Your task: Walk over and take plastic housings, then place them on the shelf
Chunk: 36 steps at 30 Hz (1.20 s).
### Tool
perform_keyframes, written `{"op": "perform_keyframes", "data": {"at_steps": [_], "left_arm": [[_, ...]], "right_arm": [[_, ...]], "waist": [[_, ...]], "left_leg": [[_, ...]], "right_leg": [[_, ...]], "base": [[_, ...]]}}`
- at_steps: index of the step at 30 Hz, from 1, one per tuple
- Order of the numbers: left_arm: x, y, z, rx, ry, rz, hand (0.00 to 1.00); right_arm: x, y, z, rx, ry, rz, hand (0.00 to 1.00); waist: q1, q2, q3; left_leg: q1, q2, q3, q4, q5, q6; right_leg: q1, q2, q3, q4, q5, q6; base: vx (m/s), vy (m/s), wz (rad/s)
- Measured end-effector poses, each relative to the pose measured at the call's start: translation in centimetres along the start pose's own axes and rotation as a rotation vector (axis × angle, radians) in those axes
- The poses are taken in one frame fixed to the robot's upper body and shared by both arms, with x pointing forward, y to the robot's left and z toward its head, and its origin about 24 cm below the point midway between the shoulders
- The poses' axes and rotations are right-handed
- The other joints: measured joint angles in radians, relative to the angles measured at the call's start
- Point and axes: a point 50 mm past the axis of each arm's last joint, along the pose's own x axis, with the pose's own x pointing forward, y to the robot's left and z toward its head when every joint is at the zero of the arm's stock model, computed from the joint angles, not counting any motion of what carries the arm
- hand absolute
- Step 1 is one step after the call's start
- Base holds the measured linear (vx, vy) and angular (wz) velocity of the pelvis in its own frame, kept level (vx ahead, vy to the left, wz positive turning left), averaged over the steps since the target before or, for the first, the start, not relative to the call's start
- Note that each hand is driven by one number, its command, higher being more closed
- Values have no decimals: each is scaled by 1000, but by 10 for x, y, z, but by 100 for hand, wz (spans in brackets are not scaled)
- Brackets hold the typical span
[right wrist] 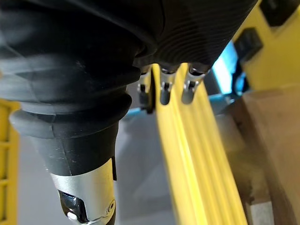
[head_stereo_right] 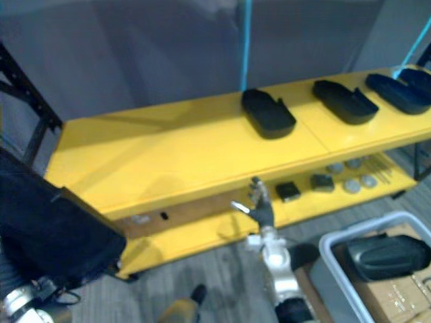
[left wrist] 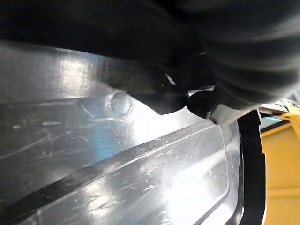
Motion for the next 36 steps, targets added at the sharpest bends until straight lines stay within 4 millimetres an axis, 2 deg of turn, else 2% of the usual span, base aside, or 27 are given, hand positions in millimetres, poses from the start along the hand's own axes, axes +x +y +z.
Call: {"op": "perform_keyframes", "data": {"at_steps": [1, 3, 5, 6, 7, 8, 9, 11, 12, 16, 18, 21, 24, 26, 29, 30, 31, 32, 33, 34, 35, 36], "left_arm": [[0, 0, 0, 0, -2, -2, 100], [0, 1, 3, 4, -31, -20, 100], [4, -2, 9, 1, -75, -67, 100], [10, -8, 13, -6, -105, -127, 100], [16, -18, 16, -21, -136, -210, 100], [19, -25, 18, -31, -150, -254, 100], [23, -38, 19, -55, -172, -344, 100], [23, -57, 20, -115, -179, -446, 100], [20, -64, 20, -144, -174, -486, 100], [14, -67, 27, -155, -184, -525, 100], [11, -64, 33, -153, -194, -527, 100], [8, -62, 33, -149, -189, -527, 100], [8, -62, 33, -151, -188, -527, 100], [8, -62, 33, -151, -191, -529, 100], [13, -57, 37, -126, -218, -525, 100], [17, -57, 39, -116, -240, -532, 100], [19, -57, 42, -110, -257, -541, 100], [19, -58, 43, -113, -265, -544, 100], [21, -61, 45, -130, -282, -547, 100], [23, -64, 50, -138, -320, -553, 100], [26, -64, 53, -136, -343, -550, 100], [30, -61, 57, -119, -375, -532, 100]], "right_arm": [[0, 0, 1, -3, -2, 19, 0], [-1, 1, 0, -3, 1, 38, 0], [-1, 2, 0, -3, 2, 48, 0], [-2, 1, 0, -4, 2, 44, 0], [-6, -3, -1, -10, 5, 24, 0], [-9, -5, -1, -9, 6, 6, 0], [-17, -8, -3, -4, 12, -30, 0], [-27, -12, -5, 3, 22, -69, 0], [-31, -14, -6, 4, 28, -88, 0], [-39, -21, -4, 13, 8, -134, 0], [-38, -18, 6, 4, -45, -120, 0], [-36, -12, 15, -4, -93, -103, 0], [-37, -12, 17, -5, -99, -114, 0], [-37, -12, 17, -8, -100, -116, 0], [-36, -11, 18, -1, -105, -132, 0], [-35, -11, 18, 3, -109, -138, 0], [-35, -11, 19, 2, -111, -145, 0], [-35, -12, 19, -1, -113, -150, 0], [-34, -16, 21, -9, -118, -162, 0], [-32, -18, 22, -10, -126, -170, 0], [-30, -17, 24, -8, -135, -165, 0], [-23, -12, 29, 2, -158, -149, 0]], "waist": [[-12, 10, 10], [-19, 14, 12], [-25, 13, 11], [-41, 13, 11], [-64, 13, 12], [-75, 13, 12], [-98, 8, 12], [-117, 1, 8], [-127, 0, 8], [-127, -16, 17], [-126, -23, 24], [-124, -22, 38], [-128, -17, 45], [-128, -22, 46], [-121, -46, 31], [-119, -59, 24], [-118, -72, 16], [-119, -72, 16], [-122, -50, 17], [-123, -37, 15], [-120, -38, 17], [-119, -49, 23]], "left_leg": [[0, 20, 37, 0, 9, -3], [1, 39, 65, -9, 24, 0], [-6, 42, 61, -22, 35, -1], [-24, 35, 37, -25, 43, 1], [-37, 20, -10, -36, 58, 9], [-38, 11, -35, -47, 68, 10], [-35, -13, -83, -72, 85, 17], [-31, -41, -142, -102, 112, 11], [-32, -53, -168, -110, 130, -3], [-32, -61, -147, -100, 139, 2], [-30, -60, -134, -93, 137, 4], [-21, -55, -98, -82, 126, 17], [-19, -48, -87, -70, 124, 14], [-19, -48, -67, -70, 121, 11], [-24, -72, -44, -64, 120, 14], [-25, -91, -42, -63, 112, 25], [-24, -113, -36, -53, 96, 42], [-21, -119, -33, -45, 85, 42], [-14, -117, -42, -30, 73, 53], [-6, -103, -34, -25, 57, 63], [4, -96, -18, -25, 48, 66], [32, -95, 16, -27, 32, 78]], "right_leg": [[-1, 5, 3, 3, -10, 19], [-18, 8, 22, 7, -15, 27], [-31, 14, 39, 17, -21, 31], [-47, 30, 89, 34, -51, 28], [-74, 57, 194, 66, -104, 6], [-83, 71, 247, 84, -136, -12], [-96, 96, 341, 117, -195, -38], [-110, 111, 422, 181, -245, -65], [-111, 110, 443, 210, -252, -59], [-109, 103, 433, 267, -272, -46], [-114, 98, 433, 282, -289, -45], [-105, 90, 433, 276, -308, -29], [-99, 87, 423, 274, -323, -41], [-86, 84, 409, 263, -324, -43], [-69, 64, 403, 236, -322, -47], [-58, 53, 400, 214, -316, -60], [-39, 42, 396, 188, -302, -90], [-32, 42, 399, 200, -285, -103], [-63, 35, 426, 284, -238, -124], [-136, 20, 473, 412, -192, -126], [-173, 6, 498, 481, -171, -120], [-233, -33, 531, 600, -123, -124]], "base": [[-115, -15, -3], [-87, -2, -13], [-38, -7, 7], [-20, -13, 70], [-15, -17, 94], [3, -21, 131], [23, -25, 112], [62, -26, 119], [69, -17, 96], [43, -37, 38], [-27, -20, -7], [-77, 19, -21], [-80, 46, -1], [-20, 56, 18], [86, 44, 12], [174, 43, 13], [201, 27, 9], [194, 66, 11], [134, 146, -1], [82, 186, -14], [47, 177, -54], [33, 102, -65]]}}
